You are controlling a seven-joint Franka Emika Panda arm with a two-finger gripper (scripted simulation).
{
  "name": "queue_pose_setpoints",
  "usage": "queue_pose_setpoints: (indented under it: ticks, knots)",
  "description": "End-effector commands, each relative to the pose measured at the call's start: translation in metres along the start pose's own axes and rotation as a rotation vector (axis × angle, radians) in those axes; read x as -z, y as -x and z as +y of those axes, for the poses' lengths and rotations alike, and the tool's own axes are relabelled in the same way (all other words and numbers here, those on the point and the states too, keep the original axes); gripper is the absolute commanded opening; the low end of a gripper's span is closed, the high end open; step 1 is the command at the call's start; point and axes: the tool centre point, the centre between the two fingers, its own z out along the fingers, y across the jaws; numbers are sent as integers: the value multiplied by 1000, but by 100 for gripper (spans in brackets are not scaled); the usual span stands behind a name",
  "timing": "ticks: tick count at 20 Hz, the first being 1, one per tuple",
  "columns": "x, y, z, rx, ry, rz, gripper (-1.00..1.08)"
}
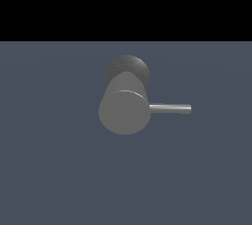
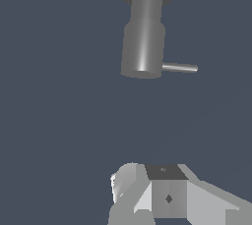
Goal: Turn on the faucet by rotating a designated handle.
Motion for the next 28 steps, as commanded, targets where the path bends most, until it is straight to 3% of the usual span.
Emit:
queue_pose_setpoints:
  ticks: [1,9,15,22,28]
  knots:
    - [0,0,0,0,0,0,-100]
    - [14,-6,15,-31,-3,45,-100]
    - [21,-8,16,-28,-55,82,-100]
    - [37,-11,16,-12,-189,166,-100]
    - [63,-15,22,6,-380,293,-100]
